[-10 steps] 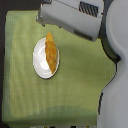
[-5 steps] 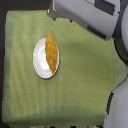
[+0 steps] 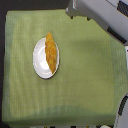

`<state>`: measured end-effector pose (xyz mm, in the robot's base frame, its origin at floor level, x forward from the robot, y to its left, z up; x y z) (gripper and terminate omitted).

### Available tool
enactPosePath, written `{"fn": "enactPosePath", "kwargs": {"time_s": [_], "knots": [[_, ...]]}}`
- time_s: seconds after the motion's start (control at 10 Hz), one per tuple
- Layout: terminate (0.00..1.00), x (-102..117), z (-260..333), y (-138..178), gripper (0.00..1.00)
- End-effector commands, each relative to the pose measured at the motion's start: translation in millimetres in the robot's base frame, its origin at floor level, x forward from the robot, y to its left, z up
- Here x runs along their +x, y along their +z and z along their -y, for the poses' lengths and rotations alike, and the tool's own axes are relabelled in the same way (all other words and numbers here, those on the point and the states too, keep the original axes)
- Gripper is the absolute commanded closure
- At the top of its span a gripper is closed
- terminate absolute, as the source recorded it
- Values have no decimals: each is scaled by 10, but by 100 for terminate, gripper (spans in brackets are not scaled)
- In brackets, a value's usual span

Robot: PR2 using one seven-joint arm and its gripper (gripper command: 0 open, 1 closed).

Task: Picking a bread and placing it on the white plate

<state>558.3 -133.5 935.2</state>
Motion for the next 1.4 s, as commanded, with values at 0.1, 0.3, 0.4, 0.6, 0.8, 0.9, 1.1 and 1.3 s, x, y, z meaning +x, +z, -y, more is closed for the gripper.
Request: {"fn": "enactPosePath", "kwargs": {"time_s": [0.1,0.3,0.4,0.6,0.8,0.9,1.1,1.3], "knots": [[0,-73,781,-92,0],[0,-87,947,-77,0],[0,-68,1041,-71,0],[0,-88,1237,-51,0],[0,-112,1313,-86,0],[0,-153,1296,-117,0],[0,-233,1309,-126,0],[0,-201,1383,-107,0]]}}
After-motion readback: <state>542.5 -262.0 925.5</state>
